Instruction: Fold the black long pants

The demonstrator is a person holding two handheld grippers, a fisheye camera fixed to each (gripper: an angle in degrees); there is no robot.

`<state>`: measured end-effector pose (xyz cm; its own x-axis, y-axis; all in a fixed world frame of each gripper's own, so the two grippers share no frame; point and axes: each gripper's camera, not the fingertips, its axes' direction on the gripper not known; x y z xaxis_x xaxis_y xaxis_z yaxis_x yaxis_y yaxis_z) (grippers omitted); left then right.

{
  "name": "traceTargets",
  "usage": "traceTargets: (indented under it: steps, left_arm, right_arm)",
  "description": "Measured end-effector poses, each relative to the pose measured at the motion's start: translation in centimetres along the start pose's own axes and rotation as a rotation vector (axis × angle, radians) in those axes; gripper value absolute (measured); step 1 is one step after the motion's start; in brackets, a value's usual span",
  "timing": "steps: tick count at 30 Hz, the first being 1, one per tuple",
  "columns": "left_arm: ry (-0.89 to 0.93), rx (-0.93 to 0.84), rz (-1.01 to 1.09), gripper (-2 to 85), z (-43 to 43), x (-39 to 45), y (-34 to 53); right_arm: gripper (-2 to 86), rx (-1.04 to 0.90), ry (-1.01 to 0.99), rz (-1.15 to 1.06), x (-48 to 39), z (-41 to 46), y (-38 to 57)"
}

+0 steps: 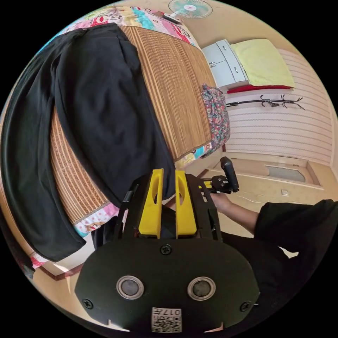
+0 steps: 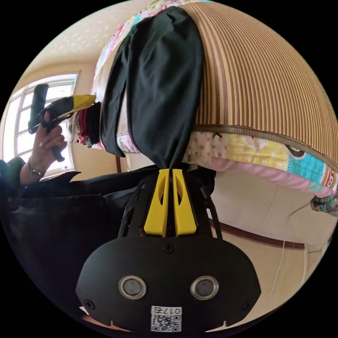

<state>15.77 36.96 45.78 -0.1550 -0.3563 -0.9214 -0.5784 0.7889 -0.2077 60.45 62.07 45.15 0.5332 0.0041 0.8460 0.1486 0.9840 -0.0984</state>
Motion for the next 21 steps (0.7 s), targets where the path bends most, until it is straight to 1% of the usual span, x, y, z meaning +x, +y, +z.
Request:
traceTargets:
  steps: [2, 4, 5, 7, 9, 11, 12, 14, 16, 17, 18, 19, 21]
  left_arm:
    - [0.01, -0.024, -0.011, 10.1, 0.1, 1.0, 0.0]
    - [-0.074, -0.079, -0.032, 13.2, -0.1, 2.8, -0.2]
    - [-0.096, -0.089, -0.036, 13.8, -0.2, 3.2, -0.2]
    - [-0.204, -0.148, -0.055, 14.4, -0.1, 4.2, -0.3]
    - [-0.258, -0.168, -0.068, 12.1, 0.3, 4.0, 0.0]
    - [-0.232, -0.164, -0.084, 7.8, 0.3, 3.2, 0.7]
    - [-0.212, -0.147, -0.096, 4.5, 0.0, 2.8, 1.4]
    - [-0.194, -0.118, -0.116, 1.2, -0.9, 2.2, 2.6]
    - [-0.135, -0.072, -0.142, 0.1, -2.5, 1.5, 4.0]
    - [-0.115, -0.058, -0.145, -0.1, -2.9, 1.3, 4.4]
    - [-0.081, -0.034, -0.147, -0.3, -3.6, 1.0, 5.1]
    - [-0.055, -0.018, -0.141, -0.4, -4.3, 0.8, 5.7]
    - [-0.03, -0.004, -0.126, -0.5, -5.2, 0.6, 6.6]
  right_arm:
    - [2.0, 0.048, -0.038, -0.076, -3.0, -1.7, -0.1]
    - [1.9, 0.061, -0.069, -0.162, -5.7, -2.4, -0.7]
    - [1.8, 0.043, -0.048, -0.233, -7.5, -2.0, -1.4]
    - [1.8, 0.026, -0.002, -0.332, -9.7, -0.9, -2.2]
    - [1.8, 0.037, -0.041, -0.42, -11.3, 0.4, -3.2]
    - [1.8, 0.023, -0.097, -0.436, -11.2, 1.6, -4.0]
    - [1.8, -0.014, -0.114, -0.438, -10.8, 2.6, -4.5]
    - [1.8, -0.083, -0.117, -0.481, -10.0, 3.7, -5.0]
    - [1.8, -0.147, -0.08, -0.557, -8.8, 4.0, -5.7]
    - [1.6, -0.17, -0.002, -0.577, -7.4, 3.8, -6.6]
    - [1.4, -0.158, 0.111, -0.569, -5.7, 3.3, -8.2]
    - [1.4, -0.143, 0.166, -0.562, -4.7, 2.9, -9.3]
    - [1.6, -0.029, 0.291, -0.485, -0.4, 0.7, -15.7]
